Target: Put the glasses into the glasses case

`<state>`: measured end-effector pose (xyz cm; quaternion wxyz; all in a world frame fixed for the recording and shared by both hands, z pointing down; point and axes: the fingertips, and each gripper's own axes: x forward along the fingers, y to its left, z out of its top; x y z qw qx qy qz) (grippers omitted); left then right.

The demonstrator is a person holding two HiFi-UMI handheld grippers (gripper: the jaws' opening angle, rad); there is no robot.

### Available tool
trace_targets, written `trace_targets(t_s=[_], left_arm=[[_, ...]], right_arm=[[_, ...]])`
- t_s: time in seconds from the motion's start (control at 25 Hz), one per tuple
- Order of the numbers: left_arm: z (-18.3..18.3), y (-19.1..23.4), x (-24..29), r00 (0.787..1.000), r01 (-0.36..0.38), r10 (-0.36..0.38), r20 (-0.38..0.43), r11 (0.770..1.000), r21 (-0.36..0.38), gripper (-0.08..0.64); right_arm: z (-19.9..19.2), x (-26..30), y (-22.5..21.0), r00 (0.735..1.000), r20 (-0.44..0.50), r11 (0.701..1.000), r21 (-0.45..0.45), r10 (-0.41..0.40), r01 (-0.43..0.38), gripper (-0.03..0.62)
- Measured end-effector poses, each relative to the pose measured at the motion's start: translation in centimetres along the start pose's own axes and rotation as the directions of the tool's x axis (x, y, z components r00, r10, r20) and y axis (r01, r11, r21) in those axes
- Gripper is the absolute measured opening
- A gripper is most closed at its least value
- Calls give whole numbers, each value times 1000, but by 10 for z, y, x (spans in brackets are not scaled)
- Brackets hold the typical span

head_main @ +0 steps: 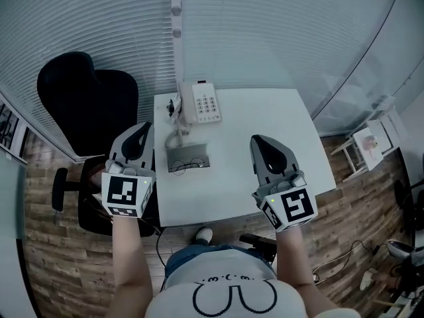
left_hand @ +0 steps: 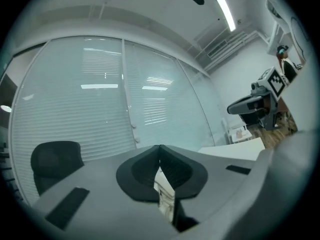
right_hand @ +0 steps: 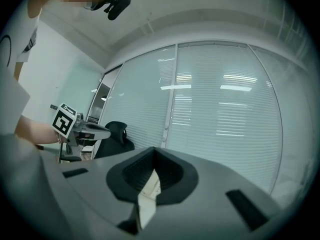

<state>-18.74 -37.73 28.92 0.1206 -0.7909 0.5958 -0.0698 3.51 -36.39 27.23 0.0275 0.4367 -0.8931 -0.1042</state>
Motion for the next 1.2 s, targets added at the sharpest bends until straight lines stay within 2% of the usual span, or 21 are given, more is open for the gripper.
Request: trace_targets(t_s=[0.16,0.32,0.56,0.92,1.2], left_arm=[[10,11,-27,994,-100,103,29,992,-81,17],[19,15,-48,989,-143,147,36,986,-89,17],[32,11,-65,985,-161,165,50,984,-79,17],[38,8,-74,984,-160,168,61,981,-112,17],[38,4,-78,985,-155,162,56,982,-111,17]], right_arm=[[21,-1,7,999,47,1000,-15,8,-8,9],[34,-7,16,997,77,1000,-16,10,-9,9],[40,-17,24,996,85,1000,-5,-6,7,9],[48,-33,21,996,86,999,-24,-37,39,9],[48,-37,28,997,81,999,-31,-18,20,9]])
